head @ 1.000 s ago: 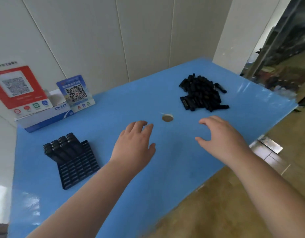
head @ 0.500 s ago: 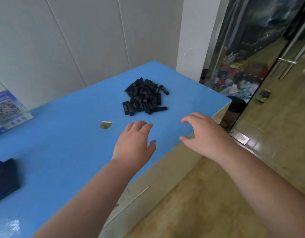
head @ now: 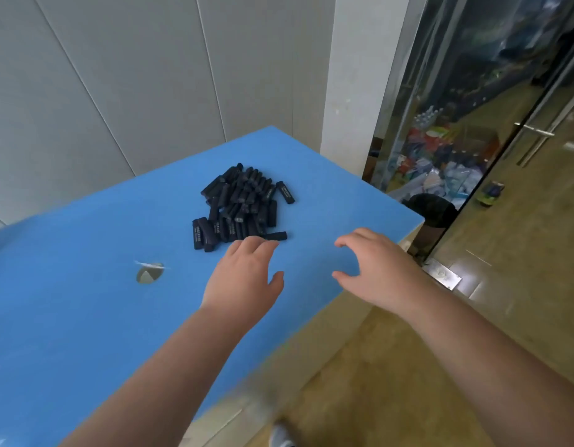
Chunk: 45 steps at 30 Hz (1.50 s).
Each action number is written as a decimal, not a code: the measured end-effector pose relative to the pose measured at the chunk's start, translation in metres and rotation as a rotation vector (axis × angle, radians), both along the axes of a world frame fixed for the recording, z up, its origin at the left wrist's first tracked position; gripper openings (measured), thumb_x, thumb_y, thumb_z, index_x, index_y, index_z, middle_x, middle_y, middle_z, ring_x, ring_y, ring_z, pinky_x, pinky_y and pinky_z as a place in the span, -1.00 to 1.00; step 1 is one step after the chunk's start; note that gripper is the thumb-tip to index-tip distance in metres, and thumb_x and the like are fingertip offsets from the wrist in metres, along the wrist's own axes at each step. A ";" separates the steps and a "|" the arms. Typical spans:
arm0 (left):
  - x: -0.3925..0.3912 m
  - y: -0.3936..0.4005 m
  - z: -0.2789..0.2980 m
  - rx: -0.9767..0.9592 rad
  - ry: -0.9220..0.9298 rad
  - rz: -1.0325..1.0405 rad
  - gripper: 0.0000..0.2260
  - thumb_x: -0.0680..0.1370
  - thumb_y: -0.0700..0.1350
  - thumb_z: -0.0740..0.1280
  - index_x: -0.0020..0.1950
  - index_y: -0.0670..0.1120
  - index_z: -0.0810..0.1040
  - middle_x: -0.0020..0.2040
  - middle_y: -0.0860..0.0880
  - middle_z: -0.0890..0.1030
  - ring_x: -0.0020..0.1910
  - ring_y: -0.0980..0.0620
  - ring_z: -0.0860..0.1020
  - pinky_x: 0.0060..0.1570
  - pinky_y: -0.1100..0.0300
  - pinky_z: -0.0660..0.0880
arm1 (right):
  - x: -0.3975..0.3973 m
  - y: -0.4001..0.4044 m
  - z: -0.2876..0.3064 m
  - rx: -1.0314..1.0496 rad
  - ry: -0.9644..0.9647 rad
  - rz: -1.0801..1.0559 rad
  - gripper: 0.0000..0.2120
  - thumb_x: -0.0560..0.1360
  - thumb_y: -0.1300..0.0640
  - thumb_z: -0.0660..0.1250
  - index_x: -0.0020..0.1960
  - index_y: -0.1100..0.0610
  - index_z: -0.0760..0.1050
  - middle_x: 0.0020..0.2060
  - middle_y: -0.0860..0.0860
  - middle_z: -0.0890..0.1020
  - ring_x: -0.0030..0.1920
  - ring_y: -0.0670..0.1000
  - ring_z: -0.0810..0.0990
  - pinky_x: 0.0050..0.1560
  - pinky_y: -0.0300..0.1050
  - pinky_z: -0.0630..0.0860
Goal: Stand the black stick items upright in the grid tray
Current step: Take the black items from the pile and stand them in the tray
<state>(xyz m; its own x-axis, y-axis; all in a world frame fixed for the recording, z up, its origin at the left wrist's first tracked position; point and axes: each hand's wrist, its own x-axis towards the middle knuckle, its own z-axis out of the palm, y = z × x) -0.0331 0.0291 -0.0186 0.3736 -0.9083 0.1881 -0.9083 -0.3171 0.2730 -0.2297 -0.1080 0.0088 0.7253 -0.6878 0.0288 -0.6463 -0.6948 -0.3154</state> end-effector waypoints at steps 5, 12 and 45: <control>0.033 -0.046 -0.002 0.011 0.029 0.007 -0.56 0.59 0.06 0.28 0.45 -0.01 0.40 0.34 0.06 0.45 0.34 -0.01 0.38 0.28 0.16 0.36 | 0.034 -0.045 -0.002 -0.008 -0.018 -0.001 -0.55 0.52 -0.14 0.38 0.36 -0.06 0.43 0.25 -0.17 0.47 0.28 -0.06 0.47 0.15 -0.15 0.42; 0.068 -0.087 -0.006 0.049 0.134 0.065 -0.67 0.58 0.00 0.30 0.32 -0.04 0.51 0.12 0.07 0.54 0.04 0.03 0.53 0.00 0.11 0.54 | 0.076 -0.079 -0.014 0.030 -0.058 0.021 -0.60 0.53 -0.09 0.37 0.33 -0.04 0.47 0.23 -0.16 0.50 0.28 -0.06 0.48 0.21 -0.13 0.45; 0.042 -0.140 -0.003 -0.290 0.833 0.954 -0.81 0.56 0.01 0.32 -0.20 0.02 0.65 -0.32 0.01 0.66 -0.41 0.13 0.53 -0.32 0.06 0.60 | 0.179 -0.223 -0.069 0.194 0.078 0.179 -0.61 0.56 -0.16 0.27 0.15 0.14 0.55 0.08 0.06 0.58 0.11 0.17 0.57 0.06 -0.01 0.50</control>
